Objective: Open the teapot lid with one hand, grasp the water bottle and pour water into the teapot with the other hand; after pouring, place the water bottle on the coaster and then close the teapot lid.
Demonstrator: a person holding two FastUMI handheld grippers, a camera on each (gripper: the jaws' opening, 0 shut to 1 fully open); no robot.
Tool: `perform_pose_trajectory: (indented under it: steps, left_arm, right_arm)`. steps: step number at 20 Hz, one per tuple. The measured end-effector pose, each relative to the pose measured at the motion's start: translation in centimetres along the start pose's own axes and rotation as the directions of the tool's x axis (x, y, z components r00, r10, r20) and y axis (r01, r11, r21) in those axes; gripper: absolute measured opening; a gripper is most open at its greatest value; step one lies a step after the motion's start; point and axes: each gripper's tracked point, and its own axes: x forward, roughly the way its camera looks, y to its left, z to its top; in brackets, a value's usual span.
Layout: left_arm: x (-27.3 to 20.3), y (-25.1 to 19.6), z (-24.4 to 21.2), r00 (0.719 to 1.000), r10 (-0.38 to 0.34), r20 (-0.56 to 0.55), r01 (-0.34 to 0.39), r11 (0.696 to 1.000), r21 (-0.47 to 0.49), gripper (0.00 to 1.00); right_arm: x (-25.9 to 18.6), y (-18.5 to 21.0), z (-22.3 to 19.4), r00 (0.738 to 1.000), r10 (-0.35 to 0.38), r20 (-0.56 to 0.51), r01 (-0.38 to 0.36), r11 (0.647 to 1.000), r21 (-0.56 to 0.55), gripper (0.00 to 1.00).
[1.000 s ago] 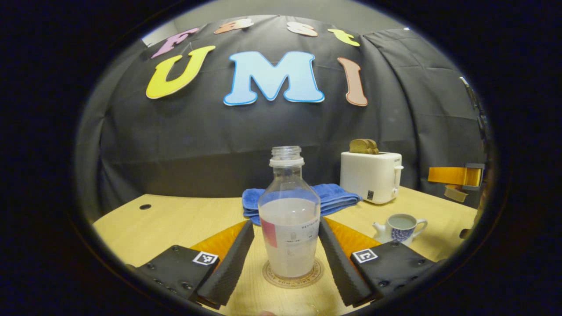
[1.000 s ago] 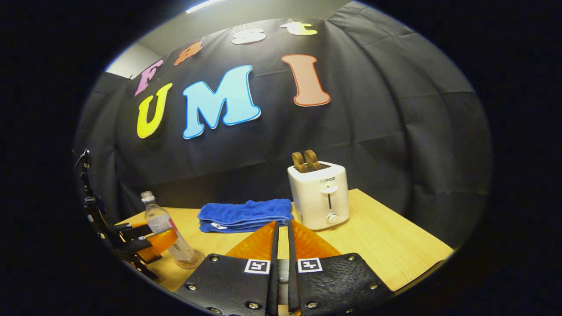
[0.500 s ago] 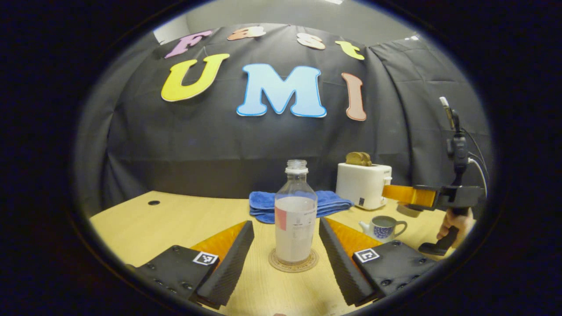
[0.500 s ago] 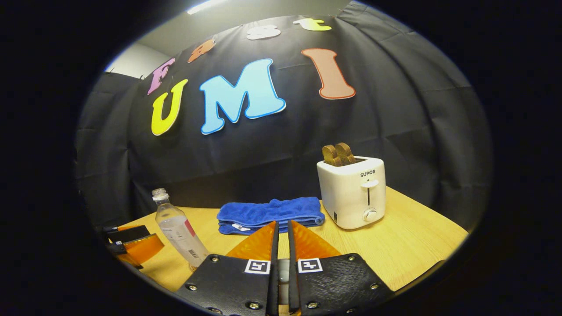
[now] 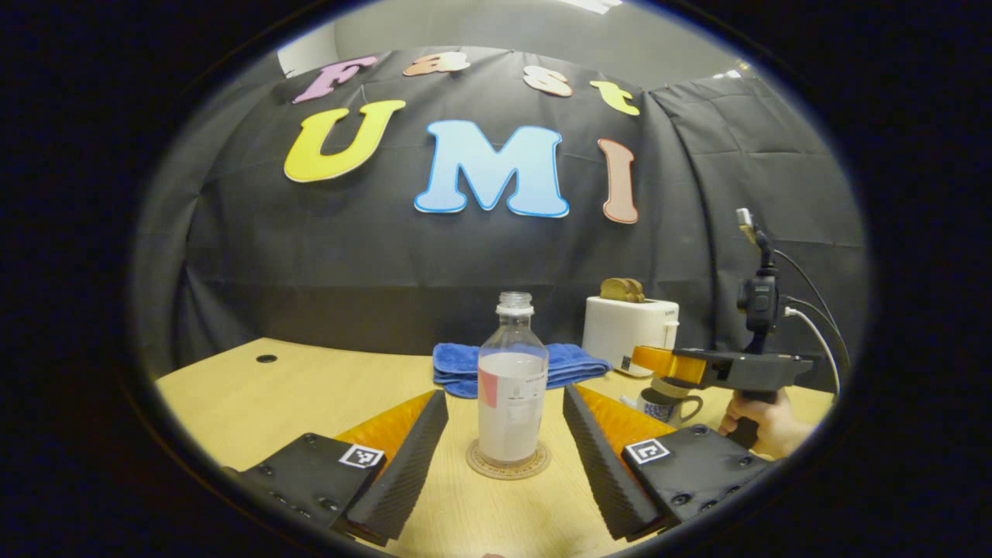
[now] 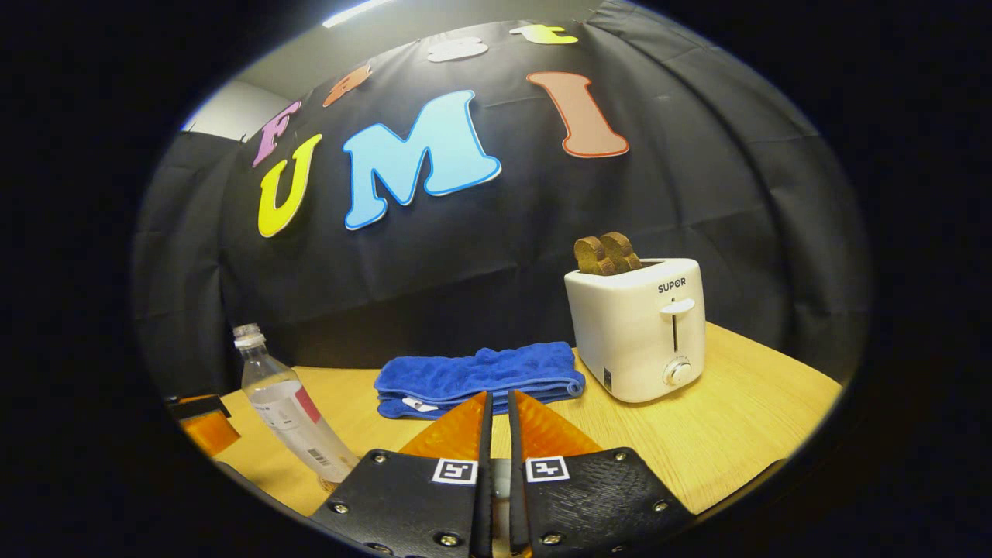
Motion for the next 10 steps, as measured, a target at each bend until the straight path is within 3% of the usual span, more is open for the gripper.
perform_pose_trajectory:
  steps: [4, 10]
  left_arm:
    - [0.0, -0.2, -0.3, 1.000, -0.004, -0.015, 0.004, 1.000, -0.002, 1.00]
    - [0.0, -2.0, -1.2, 0.998, -0.046, -0.045, 0.046, 0.999, 0.004, 1.00]
  right_arm:
    - [0.6, -0.1, -1.0, 0.999, -0.027, -0.029, 0.024, 0.995, -0.098, 0.08]
    - [0.6, 0.1, -1.2, 1.000, -0.010, -0.028, 0.008, 0.996, -0.089, 0.08]
